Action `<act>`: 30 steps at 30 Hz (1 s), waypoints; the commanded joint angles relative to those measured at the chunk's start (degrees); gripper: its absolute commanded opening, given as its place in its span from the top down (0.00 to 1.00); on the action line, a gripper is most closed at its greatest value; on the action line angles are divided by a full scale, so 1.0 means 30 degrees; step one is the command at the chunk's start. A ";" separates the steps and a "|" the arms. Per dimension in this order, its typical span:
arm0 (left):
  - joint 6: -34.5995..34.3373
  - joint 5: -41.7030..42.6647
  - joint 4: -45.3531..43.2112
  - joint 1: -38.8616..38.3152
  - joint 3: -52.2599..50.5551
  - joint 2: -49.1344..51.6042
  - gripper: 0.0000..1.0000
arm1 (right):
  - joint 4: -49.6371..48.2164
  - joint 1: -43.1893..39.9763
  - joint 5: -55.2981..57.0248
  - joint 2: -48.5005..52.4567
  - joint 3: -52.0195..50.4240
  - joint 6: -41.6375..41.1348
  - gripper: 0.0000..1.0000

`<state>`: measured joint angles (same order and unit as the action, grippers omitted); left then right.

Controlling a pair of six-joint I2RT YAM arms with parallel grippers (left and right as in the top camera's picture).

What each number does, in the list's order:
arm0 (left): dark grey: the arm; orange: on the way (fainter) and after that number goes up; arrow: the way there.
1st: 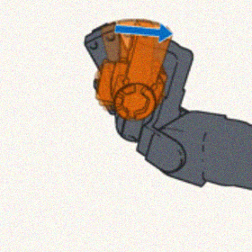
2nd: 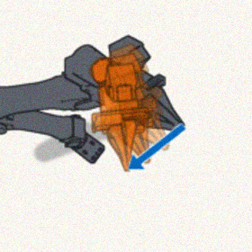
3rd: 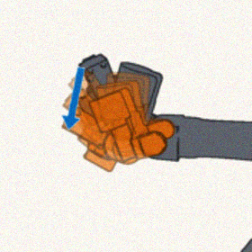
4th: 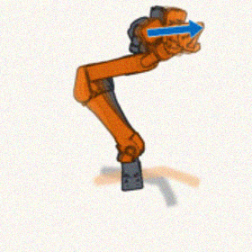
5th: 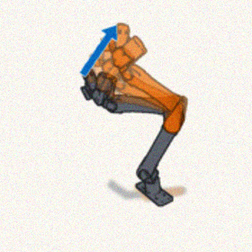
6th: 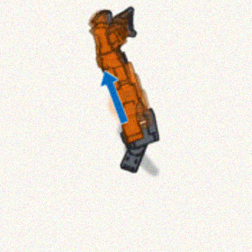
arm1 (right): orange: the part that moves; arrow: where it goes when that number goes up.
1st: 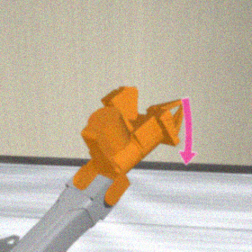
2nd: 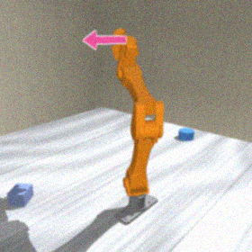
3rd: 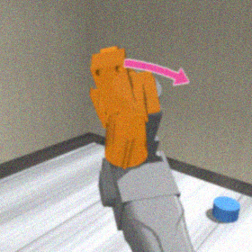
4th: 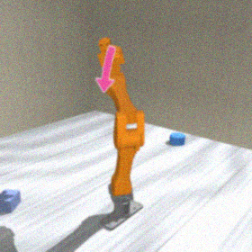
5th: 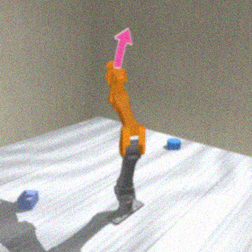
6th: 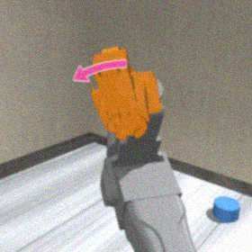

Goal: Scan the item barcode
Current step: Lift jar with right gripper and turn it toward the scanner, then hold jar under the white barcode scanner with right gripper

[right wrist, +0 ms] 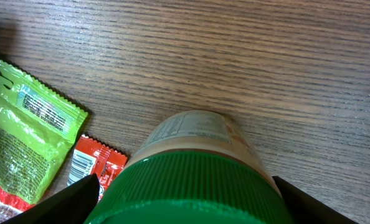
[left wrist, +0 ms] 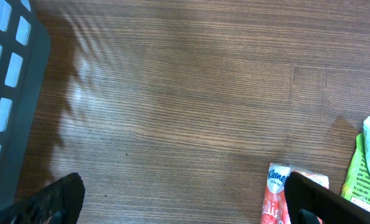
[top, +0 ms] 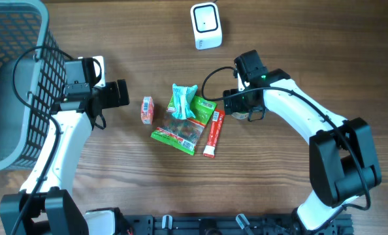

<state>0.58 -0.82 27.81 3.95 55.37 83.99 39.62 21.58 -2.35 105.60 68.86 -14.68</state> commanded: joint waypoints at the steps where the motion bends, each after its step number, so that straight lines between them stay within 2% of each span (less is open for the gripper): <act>1: 0.0095 -0.0109 -0.0058 0.0102 0.0313 -0.0277 0.00 | -0.0459 0.0029 0.0393 0.0357 -0.0554 0.0335 0.14; 9: 0.0095 -0.0117 -0.0058 0.0102 0.0313 -0.0277 0.00 | -0.1042 0.0029 0.0401 0.0357 -0.0743 0.0386 0.18; 13: 0.0095 -0.0109 -0.0058 0.0102 0.0313 -0.0277 0.00 | -0.0605 0.0029 0.0969 0.0138 -0.0284 0.0393 0.39; 17: 0.0095 -0.0109 -0.0058 0.0102 0.0313 -0.0277 0.00 | 0.0554 0.0029 0.0976 -0.1239 0.1020 0.0488 0.38; 23: 0.0095 -0.0109 -0.0058 0.0102 0.0321 -0.0277 0.00 | 0.3257 0.0029 0.0605 -0.4102 0.3963 0.0554 0.49; 30: 0.0095 -0.0109 -0.0058 0.0102 0.0313 -0.0277 0.00 | 0.6623 0.0029 -0.0401 -0.4379 1.0499 0.1268 0.48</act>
<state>0.58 -0.82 27.81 3.95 55.37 83.99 58.30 21.58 -0.93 93.14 91.96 -12.84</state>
